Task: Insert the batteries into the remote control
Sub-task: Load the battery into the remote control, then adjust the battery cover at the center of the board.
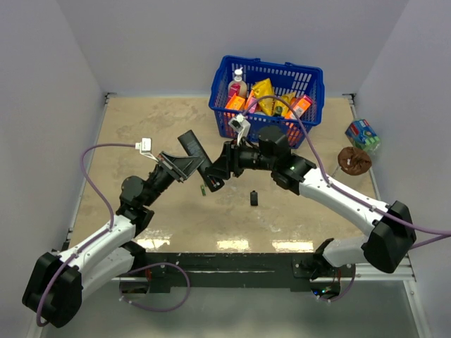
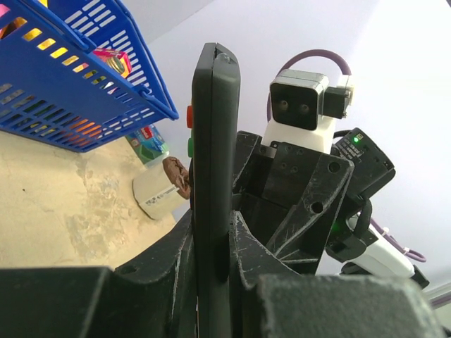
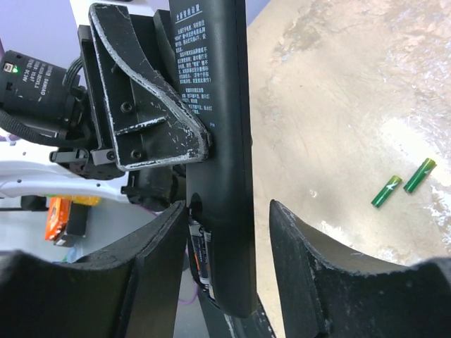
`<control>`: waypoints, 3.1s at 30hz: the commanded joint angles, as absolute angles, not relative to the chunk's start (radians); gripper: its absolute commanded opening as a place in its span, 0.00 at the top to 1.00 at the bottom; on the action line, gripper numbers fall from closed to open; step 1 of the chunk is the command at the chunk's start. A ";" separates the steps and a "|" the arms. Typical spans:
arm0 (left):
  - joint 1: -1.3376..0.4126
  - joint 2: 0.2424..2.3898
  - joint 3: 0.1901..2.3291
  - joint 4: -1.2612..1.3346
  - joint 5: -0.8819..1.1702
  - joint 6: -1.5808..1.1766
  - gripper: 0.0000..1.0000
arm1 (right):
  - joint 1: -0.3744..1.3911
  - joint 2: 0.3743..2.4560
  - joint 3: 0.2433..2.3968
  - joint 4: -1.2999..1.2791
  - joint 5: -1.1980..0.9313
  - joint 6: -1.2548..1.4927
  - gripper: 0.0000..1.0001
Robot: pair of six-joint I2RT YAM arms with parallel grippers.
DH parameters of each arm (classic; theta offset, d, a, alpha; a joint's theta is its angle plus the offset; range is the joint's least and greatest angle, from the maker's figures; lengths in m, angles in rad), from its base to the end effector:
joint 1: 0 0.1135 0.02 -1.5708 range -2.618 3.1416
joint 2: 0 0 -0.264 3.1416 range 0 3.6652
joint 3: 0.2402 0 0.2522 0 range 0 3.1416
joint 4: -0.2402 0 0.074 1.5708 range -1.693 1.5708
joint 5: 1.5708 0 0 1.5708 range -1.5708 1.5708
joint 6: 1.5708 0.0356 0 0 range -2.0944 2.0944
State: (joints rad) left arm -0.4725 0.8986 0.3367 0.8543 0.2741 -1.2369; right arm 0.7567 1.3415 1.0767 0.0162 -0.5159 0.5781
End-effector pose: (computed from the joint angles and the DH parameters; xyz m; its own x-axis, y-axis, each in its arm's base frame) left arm 0.1724 -0.0989 0.2715 -0.5479 -0.7414 -0.3875 0.4617 0.1183 -0.8791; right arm 0.2162 0.2282 0.3386 -0.6661 0.0248 -0.7454 -0.6935 0.3471 0.6313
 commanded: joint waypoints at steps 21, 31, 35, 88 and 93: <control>-0.476 0.914 0.393 1.006 0.299 -1.239 1.00 | 0.775 1.357 1.038 0.018 -0.551 0.482 0.83; -0.474 0.913 0.402 1.031 0.308 -1.232 1.00 | 0.813 1.422 1.065 -0.046 -0.571 0.439 0.76; -0.476 0.934 0.405 1.057 0.330 -1.233 1.00 | 0.816 1.427 1.075 -0.063 -0.578 0.431 0.66; -0.370 0.813 0.333 0.445 0.265 -0.773 1.00 | 0.710 1.624 1.055 -0.561 0.170 0.480 0.51; -0.370 0.818 0.334 0.442 0.267 -0.772 1.00 | 0.721 1.678 1.074 -0.565 0.170 0.474 0.60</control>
